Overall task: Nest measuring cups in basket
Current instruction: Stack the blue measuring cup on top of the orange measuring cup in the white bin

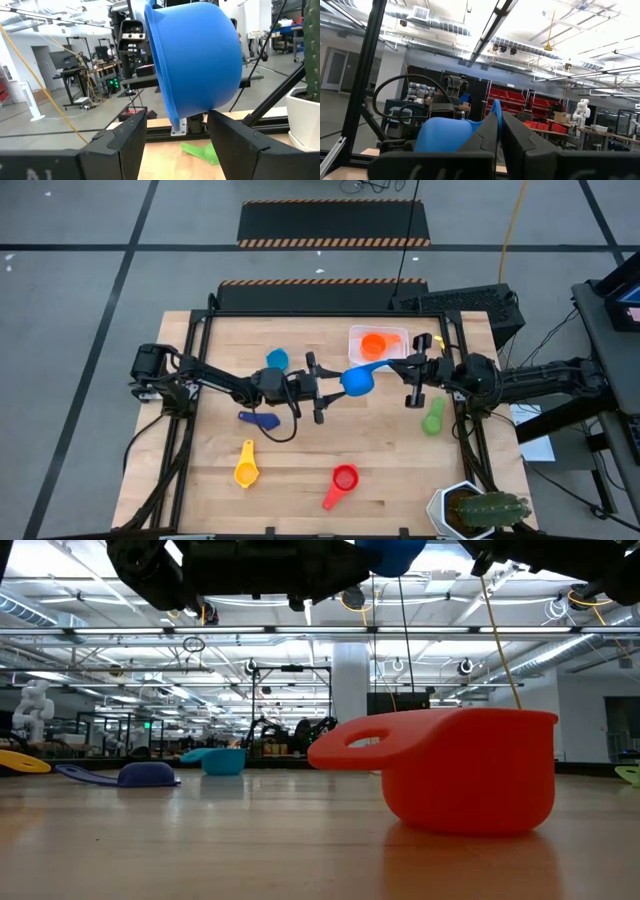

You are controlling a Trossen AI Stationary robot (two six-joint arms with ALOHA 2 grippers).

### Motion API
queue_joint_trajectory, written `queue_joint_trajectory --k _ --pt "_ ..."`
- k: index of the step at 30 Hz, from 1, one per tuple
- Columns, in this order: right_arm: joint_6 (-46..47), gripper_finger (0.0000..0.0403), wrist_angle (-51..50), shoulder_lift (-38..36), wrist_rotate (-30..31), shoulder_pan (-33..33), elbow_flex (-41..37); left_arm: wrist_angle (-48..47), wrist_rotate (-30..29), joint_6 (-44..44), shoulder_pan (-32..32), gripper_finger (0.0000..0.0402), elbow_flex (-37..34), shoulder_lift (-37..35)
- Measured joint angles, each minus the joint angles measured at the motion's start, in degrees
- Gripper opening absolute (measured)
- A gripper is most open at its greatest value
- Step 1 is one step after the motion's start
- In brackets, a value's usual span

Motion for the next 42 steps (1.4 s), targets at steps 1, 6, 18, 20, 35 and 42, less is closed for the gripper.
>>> queue_joint_trajectory --k 1,6,18,20,35,42 --pt "0.0 0.0 -0.1 -0.1 0.0 0.0 0.0 -0.5 0.0 0.0 0.0 0.0213 0.0 -0.3" --pt "0.0 0.0 -0.2 -0.3 0.1 0.0 0.0 -2.0 0.0 0.0 0.0 0.0213 0.0 -2.1" --pt "-0.1 0.0 -1.0 -0.4 0.3 0.0 0.0 -5.8 -0.1 0.2 0.3 0.0118 0.0 -3.6" --pt "-0.1 0.0 -0.9 -0.6 0.4 0.0 0.0 -6.5 0.0 0.1 0.3 0.0113 0.0 -4.4" --pt "0.1 0.0 -1.9 -1.5 0.3 0.0 0.0 -10.0 -1.1 -2.1 0.3 0.0159 0.0 -6.3" --pt "0.2 0.0 -1.6 -1.6 0.4 0.0 0.0 -8.6 -1.1 -1.9 0.3 0.0094 0.0 -6.3"
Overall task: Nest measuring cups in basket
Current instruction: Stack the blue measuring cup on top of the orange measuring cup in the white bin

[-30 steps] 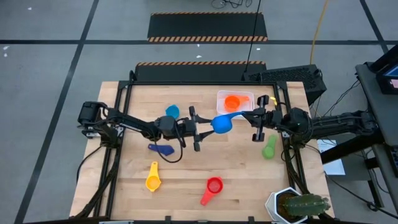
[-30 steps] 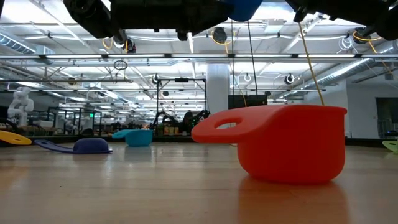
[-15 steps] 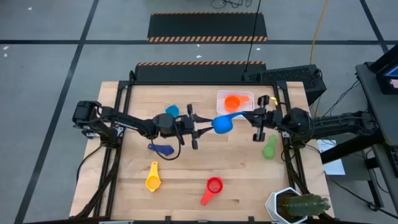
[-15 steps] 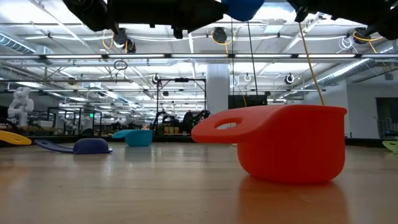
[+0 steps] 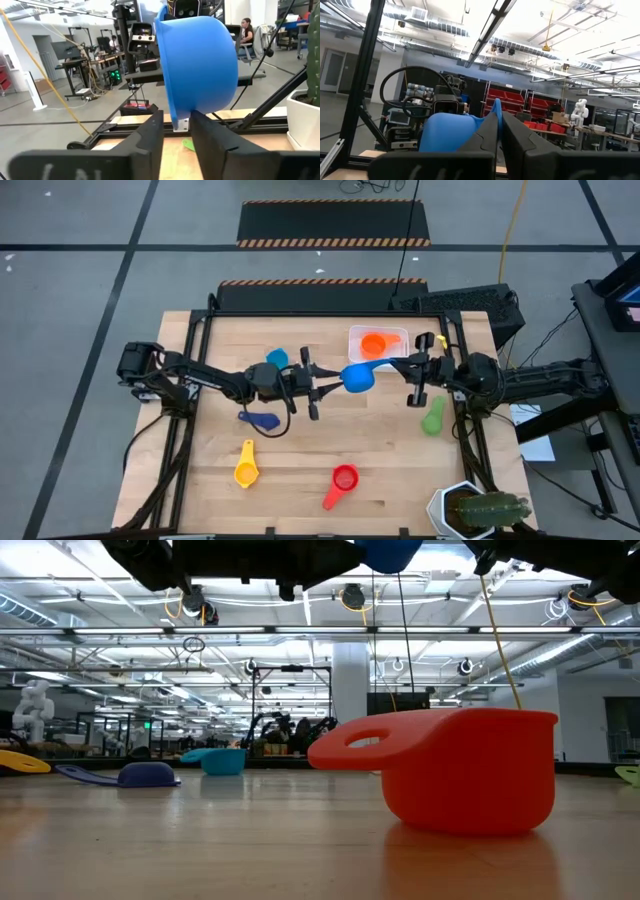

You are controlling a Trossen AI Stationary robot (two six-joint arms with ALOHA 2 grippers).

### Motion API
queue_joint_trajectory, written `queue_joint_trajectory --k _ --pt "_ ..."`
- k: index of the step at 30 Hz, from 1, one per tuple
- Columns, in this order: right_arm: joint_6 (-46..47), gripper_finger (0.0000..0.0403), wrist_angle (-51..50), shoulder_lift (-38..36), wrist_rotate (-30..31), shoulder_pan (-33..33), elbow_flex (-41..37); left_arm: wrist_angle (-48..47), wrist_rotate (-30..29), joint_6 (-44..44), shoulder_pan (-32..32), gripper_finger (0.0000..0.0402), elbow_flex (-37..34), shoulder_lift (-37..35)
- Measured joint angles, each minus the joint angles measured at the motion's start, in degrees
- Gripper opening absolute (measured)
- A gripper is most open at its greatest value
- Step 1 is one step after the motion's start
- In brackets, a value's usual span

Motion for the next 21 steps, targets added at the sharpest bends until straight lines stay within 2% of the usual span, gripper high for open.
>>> queue_joint_trajectory --k 7,15,21 --pt "0.0 0.0 -0.8 0.0 0.3 0.0 0.0 -0.2 -0.2 0.5 0.0 0.0013 0.0 0.0" --pt "0.0 0.0005 -4.4 -0.1 3.2 0.0 0.0 -2.0 -0.4 2.5 0.0 0.0008 -0.1 -0.2" --pt "-1.3 0.0053 -12.1 -0.8 9.7 0.1 0.0 -11.1 -2.8 5.1 0.3 0.0007 0.0 -4.5"
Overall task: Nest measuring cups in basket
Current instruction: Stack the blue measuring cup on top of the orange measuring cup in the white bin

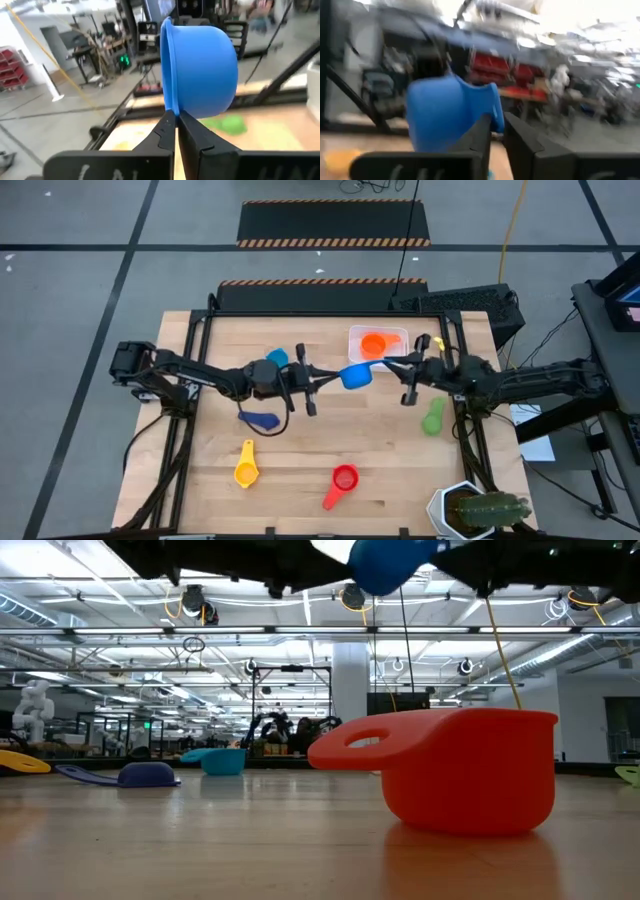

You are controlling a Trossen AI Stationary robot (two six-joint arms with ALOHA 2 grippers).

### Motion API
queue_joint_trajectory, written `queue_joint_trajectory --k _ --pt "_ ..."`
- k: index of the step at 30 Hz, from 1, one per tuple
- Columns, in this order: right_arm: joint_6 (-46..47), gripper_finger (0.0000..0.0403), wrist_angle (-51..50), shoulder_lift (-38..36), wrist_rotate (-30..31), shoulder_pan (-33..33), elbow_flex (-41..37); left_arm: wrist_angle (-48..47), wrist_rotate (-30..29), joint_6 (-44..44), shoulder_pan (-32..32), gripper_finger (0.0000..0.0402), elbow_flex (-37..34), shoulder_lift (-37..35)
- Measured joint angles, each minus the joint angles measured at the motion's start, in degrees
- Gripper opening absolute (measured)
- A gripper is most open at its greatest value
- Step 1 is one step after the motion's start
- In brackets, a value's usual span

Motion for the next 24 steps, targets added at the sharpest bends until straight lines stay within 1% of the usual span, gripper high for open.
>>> queue_joint_trajectory --k 3,6,8,12,15,18,20,24 --pt "-0.7 0.0086 -3.2 -0.7 3.9 0.0 0.0 -5.6 -0.6 1.3 0.0 0.0006 0.0 -2.6" --pt "-1.8 0.0117 -5.7 -1.0 6.6 0.0 0.0 -11.0 -3.1 2.4 0.0 0.0007 0.0 -4.4" --pt "-2.6 0.0135 -7.3 -1.0 6.8 0.0 0.0 -13.7 -4.3 3.2 0.0 0.0005 0.0 -5.0" --pt "-4.4 0.0157 -9.1 -0.9 6.8 0.0 0.0 -14.9 -4.4 4.6 0.0 0.0007 0.0 -5.0" --pt "-4.5 0.0161 -9.4 -0.9 6.8 0.0 0.0 -14.9 -4.5 5.7 0.0 0.0005 0.0 -5.0" --pt "-4.8 0.0157 -10.0 -0.9 6.6 0.0 0.0 -15.3 -4.5 5.9 0.0 0.0005 0.0 -5.0" --pt "-5.2 0.0149 -10.0 -0.9 6.3 0.0 0.0 -15.3 -4.5 6.4 0.1 0.0007 0.0 -5.0" --pt "-6.3 0.0125 -10.3 -0.9 3.2 0.0 0.0 -15.3 -4.5 7.2 0.0 0.0004 0.0 -5.0"
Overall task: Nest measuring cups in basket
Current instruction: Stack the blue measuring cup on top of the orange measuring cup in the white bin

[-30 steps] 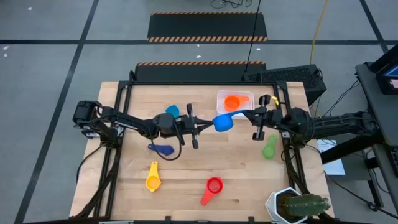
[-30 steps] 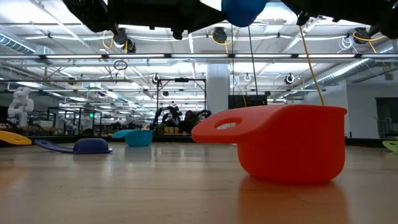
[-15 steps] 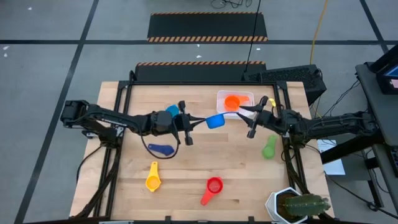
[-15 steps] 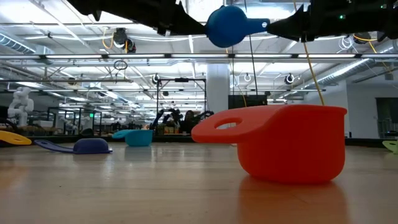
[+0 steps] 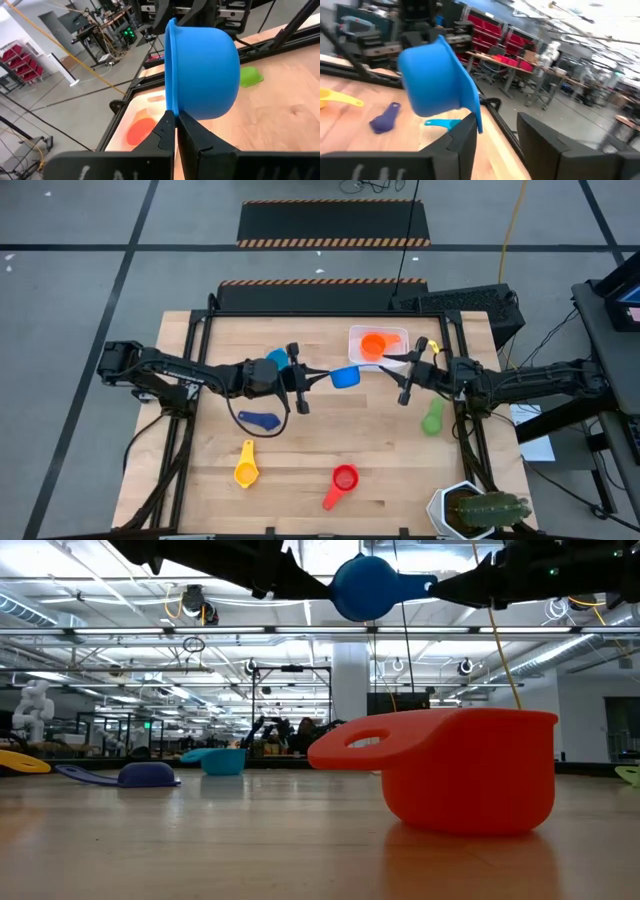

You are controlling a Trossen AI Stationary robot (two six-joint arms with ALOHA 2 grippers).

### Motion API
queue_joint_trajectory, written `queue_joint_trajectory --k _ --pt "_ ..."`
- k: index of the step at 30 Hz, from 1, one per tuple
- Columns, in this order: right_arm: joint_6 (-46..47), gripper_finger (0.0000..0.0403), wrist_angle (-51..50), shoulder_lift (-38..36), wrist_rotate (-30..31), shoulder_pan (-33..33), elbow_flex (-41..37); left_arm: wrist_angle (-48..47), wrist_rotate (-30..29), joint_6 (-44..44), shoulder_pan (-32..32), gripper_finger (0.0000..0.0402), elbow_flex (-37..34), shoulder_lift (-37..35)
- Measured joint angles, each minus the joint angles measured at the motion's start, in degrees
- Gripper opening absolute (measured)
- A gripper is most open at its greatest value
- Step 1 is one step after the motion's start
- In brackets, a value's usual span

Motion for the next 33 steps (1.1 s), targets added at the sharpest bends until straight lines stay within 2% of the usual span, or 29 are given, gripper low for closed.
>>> queue_joint_trajectory --k 6,9,14,20,23,27,33 --pt "0.0 0.0082 0.0 0.0 -1.6 0.0 0.0 0.0 0.0 0.6 0.0 0.0004 0.0 0.0" --pt "-0.2 0.0056 0.0 0.0 -4.2 0.0 0.0 0.1 0.2 0.7 0.0 0.0005 0.0 0.0" --pt "-0.5 0.0011 0.0 0.0 -4.6 0.0 0.0 0.2 0.3 1.1 0.0 0.0004 0.0 0.0" --pt "-0.6 0.0005 0.0 0.0 -5.7 0.0 0.0 0.2 0.3 0.5 0.0 0.0004 0.0 0.0" --pt "-1.8 0.0002 0.0 0.0 -5.7 0.0 0.0 0.5 0.3 -1.1 0.0 0.0026 0.0 0.0" --pt "-2.8 0.0001 0.0 0.0 -5.3 0.0 0.0 0.4 0.5 -3.4 0.0 0.0075 0.0 0.1" --pt "-7.8 0.0001 -0.8 0.0 0.4 0.0 0.0 -2.6 -3.3 -5.7 0.0 0.0134 0.0 -1.6"
